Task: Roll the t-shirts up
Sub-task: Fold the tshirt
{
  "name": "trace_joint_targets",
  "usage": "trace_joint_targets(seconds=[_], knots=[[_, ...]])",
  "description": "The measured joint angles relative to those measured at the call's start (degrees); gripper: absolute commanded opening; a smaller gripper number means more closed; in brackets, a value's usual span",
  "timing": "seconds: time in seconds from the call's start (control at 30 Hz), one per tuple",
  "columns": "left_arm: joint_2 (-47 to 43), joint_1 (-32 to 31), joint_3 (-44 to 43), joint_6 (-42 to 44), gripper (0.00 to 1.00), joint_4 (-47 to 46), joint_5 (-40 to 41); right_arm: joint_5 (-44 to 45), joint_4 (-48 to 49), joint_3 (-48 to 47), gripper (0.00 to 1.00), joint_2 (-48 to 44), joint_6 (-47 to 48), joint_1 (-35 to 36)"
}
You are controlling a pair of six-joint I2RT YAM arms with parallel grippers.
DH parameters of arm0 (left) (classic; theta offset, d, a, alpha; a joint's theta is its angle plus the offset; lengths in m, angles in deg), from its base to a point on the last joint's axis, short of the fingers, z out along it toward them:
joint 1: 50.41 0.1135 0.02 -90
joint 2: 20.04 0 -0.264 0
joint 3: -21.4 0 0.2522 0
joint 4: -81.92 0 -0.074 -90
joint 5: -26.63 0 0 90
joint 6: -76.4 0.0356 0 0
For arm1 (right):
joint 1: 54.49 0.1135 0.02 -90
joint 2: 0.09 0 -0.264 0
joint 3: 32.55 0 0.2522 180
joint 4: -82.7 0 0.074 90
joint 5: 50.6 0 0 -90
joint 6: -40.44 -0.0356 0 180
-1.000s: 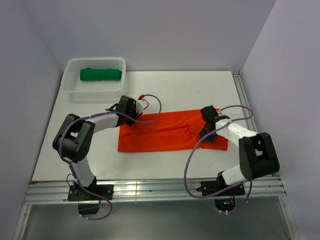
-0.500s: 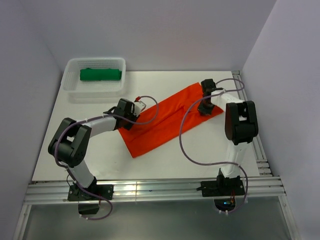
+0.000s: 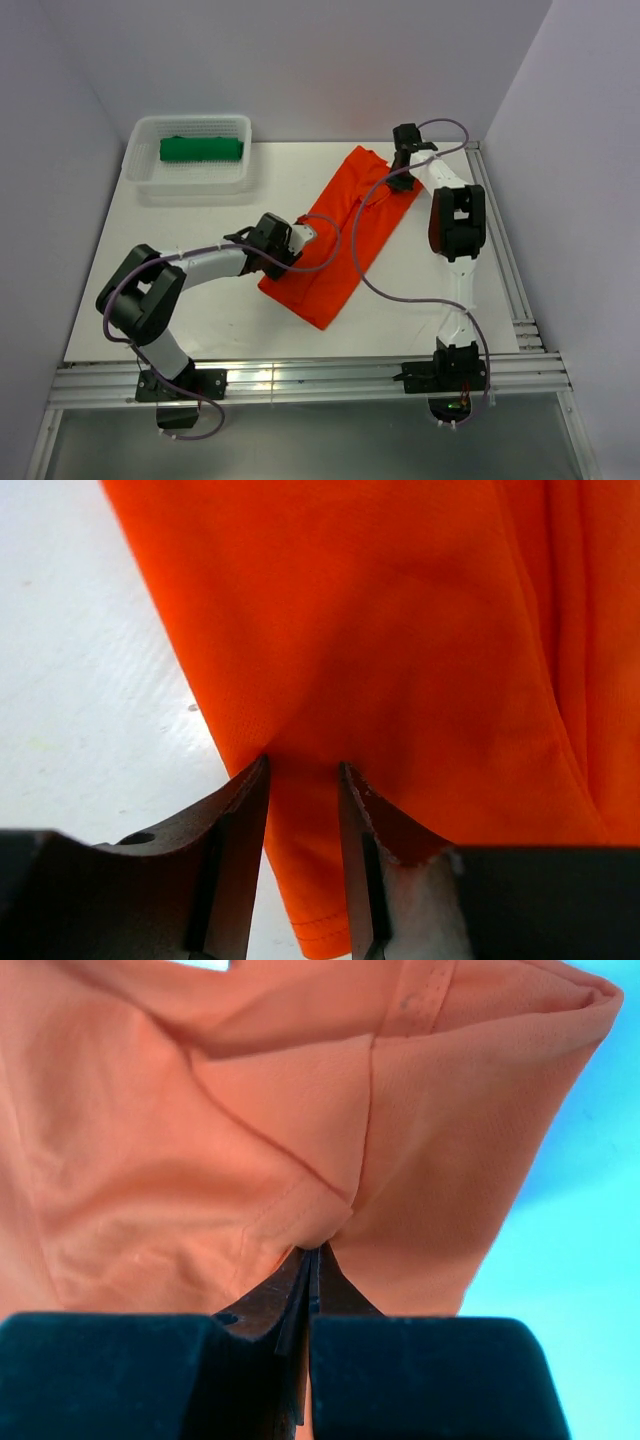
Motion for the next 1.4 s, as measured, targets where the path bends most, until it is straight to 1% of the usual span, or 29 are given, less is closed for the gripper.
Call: trace_joint_targets(seconds=[0.2, 0.33, 0.47, 0.6, 0.77, 0.8, 0.87, 0.9, 0.97, 1.07, 1.1, 1.17, 1.23, 1.3, 1.4], knots=[[0.0, -2.4, 0.0, -0.1, 0.40, 0.7, -4.5, -1.6, -2.8, -7.5, 0.01, 5.0, 0.2, 0.0], [0.0, -7.6, 0.0, -0.2, 0.41, 0.7, -5.2, -3.4, -4.3, -13.8, 0.00, 8.4, 0.0, 0.0], [0.0, -13.2, 0.1, -0.3, 0.40, 0.7, -6.3, -4.5, -5.1, -14.8, 0.00, 8.7, -0.9, 0.1], [-0.2, -18.3, 0.3, -0.2, 0.41, 0.5, -5.7, -5.4, -6.0, -15.8, 0.00, 9.3, -1.6, 0.5], [-0.4, -21.9, 0.2, -0.7, 0.43, 1.6, -5.3, -6.6, -6.5, -19.4, 0.01, 11.6, -3.0, 1.6], [-0.4, -22.0, 0.1, -0.9, 0.47, 1.8, -5.3, -6.9, -6.4, -19.7, 0.01, 11.7, -3.1, 1.9], [-0.6, -22.0, 0.0, -1.1, 0.50, 2.1, -5.3, -7.7, -6.5, -19.9, 0.01, 11.7, -3.5, 2.3], [-1.0, -22.0, 0.0, -1.1, 0.54, 2.7, -5.0, -7.9, -6.5, -20.1, 0.01, 11.7, -3.7, 2.3], [-2.4, -22.0, 0.0, -1.0, 0.55, 3.7, -4.3, -8.5, -6.2, -20.1, 0.01, 11.6, -4.0, 2.6], [-6.1, -21.0, -0.5, -1.1, 0.57, 5.7, -4.0, -9.8, -5.5, -19.9, 0.07, 10.8, -4.4, 2.4], [-7.1, -20.2, -1.2, -1.0, 0.57, 6.7, -4.1, -10.2, -5.2, -19.6, 0.11, 10.1, -4.5, 2.3], [-8.5, -17.2, -3.8, -1.0, 0.58, 8.2, -4.9, -10.8, -4.8, -18.1, 0.13, 7.5, -4.3, 1.7], [-9.1, -13.1, -6.4, -0.9, 0.59, 8.7, -5.6, -11.1, -3.8, -14.3, 0.14, 2.7, -4.1, 1.1], [-9.1, -8.7, -9.0, -1.0, 0.59, 9.2, -6.3, -11.2, -0.8, -6.6, 0.18, -5.2, -3.8, 0.5], [-7.5, -2.6, -13.6, -1.1, 0.60, 10.4, -7.3, -11.4, 2.4, 5.3, 0.19, -19.2, -3.3, -0.3]])
